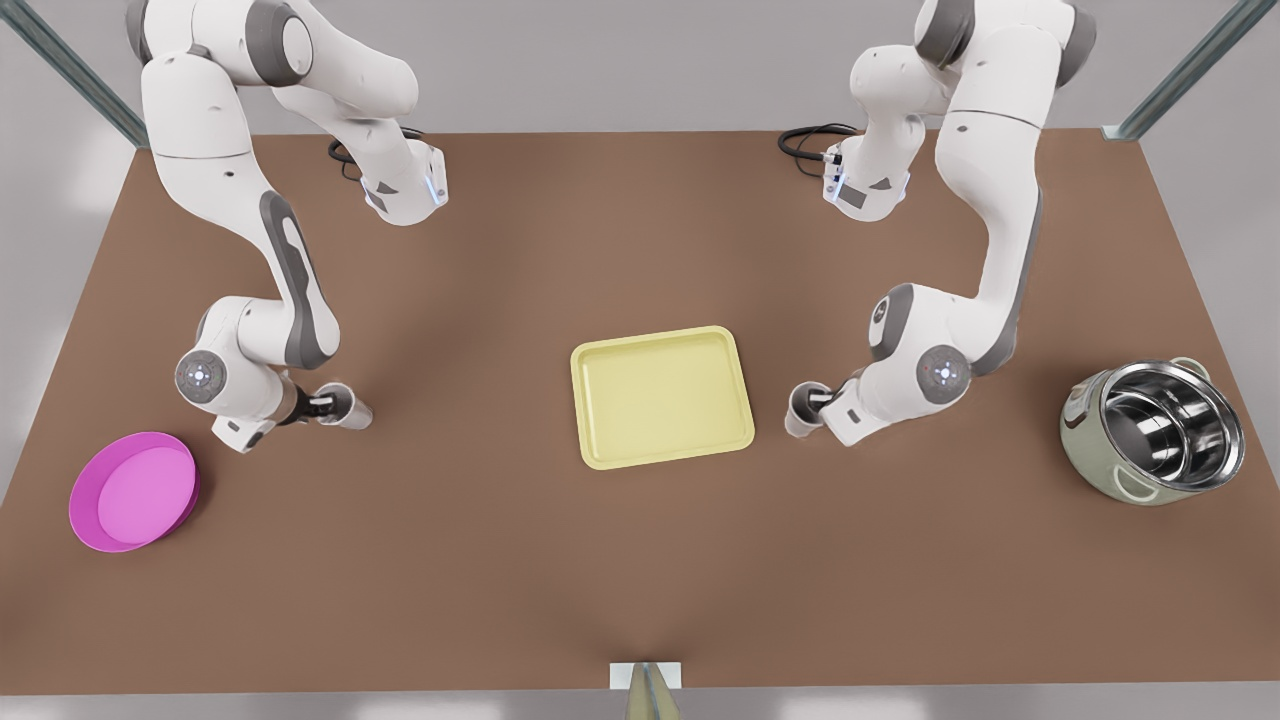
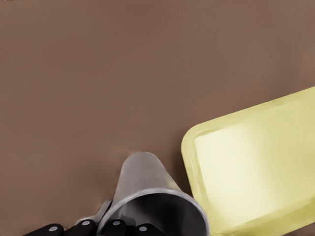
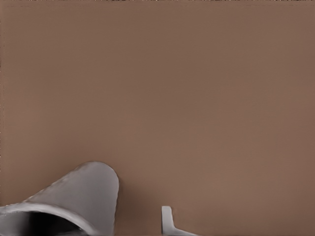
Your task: Use both arms to respectively pick up the white IKEA cups from the middle-left and middle-right positions, then place the white IKEA cups onto the middle-middle tray, ensuring that the cups remain upright and do not tip over
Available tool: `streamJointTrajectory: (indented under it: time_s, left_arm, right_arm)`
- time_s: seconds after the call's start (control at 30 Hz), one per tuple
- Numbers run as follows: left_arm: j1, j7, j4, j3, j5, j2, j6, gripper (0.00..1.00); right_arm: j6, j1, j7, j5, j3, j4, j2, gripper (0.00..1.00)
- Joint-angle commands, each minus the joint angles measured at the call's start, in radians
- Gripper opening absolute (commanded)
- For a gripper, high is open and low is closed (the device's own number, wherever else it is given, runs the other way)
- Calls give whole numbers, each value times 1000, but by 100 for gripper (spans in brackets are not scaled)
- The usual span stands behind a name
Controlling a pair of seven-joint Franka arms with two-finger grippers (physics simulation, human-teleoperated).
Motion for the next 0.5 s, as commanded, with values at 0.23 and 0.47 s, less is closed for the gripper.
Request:
streamJointTrajectory:
  time_s: [0.23, 0.47]
  left_arm:
    - [-173, -674, 106, -56, -8, 148, 116, 21]
    - [-178, -671, 106, -76, -3, 225, 188, 51]
  right_arm:
    - [-64, 13, 10, -16, 21, 53, -30, 21]
    - [-13, 137, 229, 197, 181, 83, -50, 21]
